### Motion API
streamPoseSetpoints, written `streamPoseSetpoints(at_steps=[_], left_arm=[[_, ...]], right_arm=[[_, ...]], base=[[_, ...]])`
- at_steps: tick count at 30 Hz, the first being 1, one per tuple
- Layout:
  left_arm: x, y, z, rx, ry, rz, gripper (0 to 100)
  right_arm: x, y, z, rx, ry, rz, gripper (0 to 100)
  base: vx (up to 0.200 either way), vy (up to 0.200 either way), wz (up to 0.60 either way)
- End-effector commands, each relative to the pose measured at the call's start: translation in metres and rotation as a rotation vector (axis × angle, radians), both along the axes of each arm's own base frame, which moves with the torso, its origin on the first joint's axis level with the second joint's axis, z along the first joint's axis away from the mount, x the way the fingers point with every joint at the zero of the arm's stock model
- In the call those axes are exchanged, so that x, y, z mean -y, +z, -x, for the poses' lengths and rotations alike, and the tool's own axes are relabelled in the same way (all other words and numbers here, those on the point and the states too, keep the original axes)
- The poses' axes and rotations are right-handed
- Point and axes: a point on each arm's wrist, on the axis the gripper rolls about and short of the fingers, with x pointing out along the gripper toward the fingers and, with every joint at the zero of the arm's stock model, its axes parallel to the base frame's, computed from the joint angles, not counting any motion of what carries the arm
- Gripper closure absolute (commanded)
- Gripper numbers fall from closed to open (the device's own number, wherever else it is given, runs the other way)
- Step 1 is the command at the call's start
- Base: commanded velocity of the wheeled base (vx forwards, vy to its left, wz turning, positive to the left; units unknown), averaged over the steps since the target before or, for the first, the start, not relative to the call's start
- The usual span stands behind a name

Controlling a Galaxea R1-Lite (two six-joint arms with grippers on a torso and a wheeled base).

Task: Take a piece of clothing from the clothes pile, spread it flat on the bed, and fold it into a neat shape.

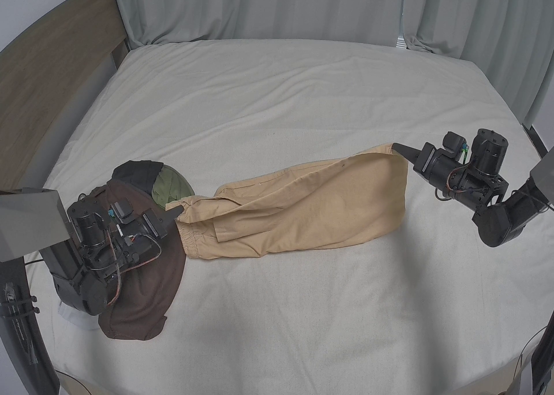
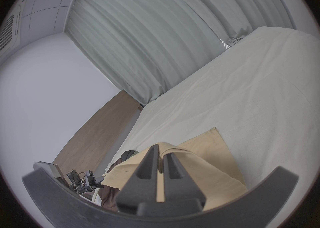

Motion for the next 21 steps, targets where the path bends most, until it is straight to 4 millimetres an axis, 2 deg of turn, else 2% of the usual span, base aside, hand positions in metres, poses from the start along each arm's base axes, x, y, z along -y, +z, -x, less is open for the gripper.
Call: streamPoseSetpoints(at_steps=[1,13,21], left_arm=[[0.0,-0.001,-0.003,0.003,0.0,0.002,100],[0.002,-0.02,-0.025,-0.014,0.001,0.022,100],[0.003,-0.034,-0.044,-0.005,0.005,0.027,100]], right_arm=[[-0.001,-0.012,-0.013,-0.023,-0.002,0.004,100],[-0.001,-0.032,-0.054,-0.051,-0.019,-0.018,100],[-0.001,-0.036,-0.075,-0.045,-0.025,-0.021,100]], base=[[0.0,0.0,0.0],[0.0,0.0,0.0],[0.0,0.0,0.0]])
